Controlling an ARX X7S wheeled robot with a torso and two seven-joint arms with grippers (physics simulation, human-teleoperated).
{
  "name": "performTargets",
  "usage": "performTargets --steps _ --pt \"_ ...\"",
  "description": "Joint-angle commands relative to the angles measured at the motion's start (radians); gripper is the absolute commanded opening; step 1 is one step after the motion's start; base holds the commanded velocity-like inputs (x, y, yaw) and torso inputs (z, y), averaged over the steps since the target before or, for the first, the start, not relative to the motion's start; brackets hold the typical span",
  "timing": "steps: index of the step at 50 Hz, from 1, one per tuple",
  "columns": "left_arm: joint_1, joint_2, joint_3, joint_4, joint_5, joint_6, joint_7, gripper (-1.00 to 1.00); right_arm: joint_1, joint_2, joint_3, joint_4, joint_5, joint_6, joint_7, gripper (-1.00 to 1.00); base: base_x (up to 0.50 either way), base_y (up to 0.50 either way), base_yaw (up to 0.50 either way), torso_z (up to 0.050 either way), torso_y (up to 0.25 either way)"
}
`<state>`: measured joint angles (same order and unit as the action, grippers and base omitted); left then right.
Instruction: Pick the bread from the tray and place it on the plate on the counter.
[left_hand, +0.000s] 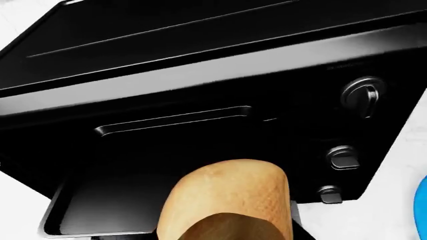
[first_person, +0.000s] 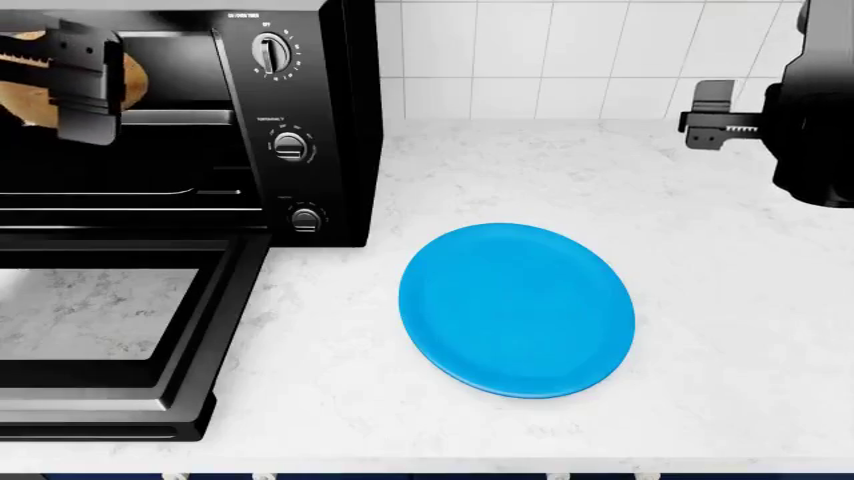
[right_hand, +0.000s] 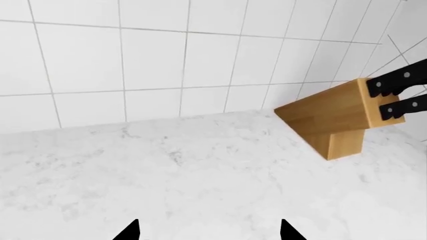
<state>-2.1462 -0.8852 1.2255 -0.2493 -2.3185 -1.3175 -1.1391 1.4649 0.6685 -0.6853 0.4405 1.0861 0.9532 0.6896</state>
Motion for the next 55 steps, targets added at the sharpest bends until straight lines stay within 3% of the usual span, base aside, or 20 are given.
performTargets --steps 1,16,36,46,55 --pt "-0.007 0.039 0.01 0.1 -0.118 0.016 -0.031 -1.0 0.002 -0.004 -0.002 0.007 -0.003 0.001 0.0 1.0 0.0 0.0 0.0 0.0 0.0" --pt "0.035 0.169 -0.014 0.135 -0.124 0.079 0.02 -1.0 0.005 -0.013 -0.008 0.021 -0.012 -0.002 -0.003 1.0 0.0 0.0 0.0 0.0 0.0" --pt "-0.011 0.52 0.041 -0.061 -0.097 0.105 0.053 -1.0 -0.021 -0.025 -0.022 0.057 -0.035 -0.036 -0.028 1.0 0.0 0.0 0.0 0.0 0.0" --pt "-0.039 0.657 0.068 -0.213 0.011 0.083 0.118 -1.0 -0.028 -0.023 -0.02 0.061 -0.035 -0.04 -0.029 1.0 0.0 0.0 0.0 0.0 0.0" --pt "-0.013 0.758 0.087 -0.329 0.198 0.083 0.29 -1.0 -0.03 -0.022 -0.024 0.07 -0.041 -0.045 -0.037 1.0 0.0 0.0 0.0 0.0 0.001"
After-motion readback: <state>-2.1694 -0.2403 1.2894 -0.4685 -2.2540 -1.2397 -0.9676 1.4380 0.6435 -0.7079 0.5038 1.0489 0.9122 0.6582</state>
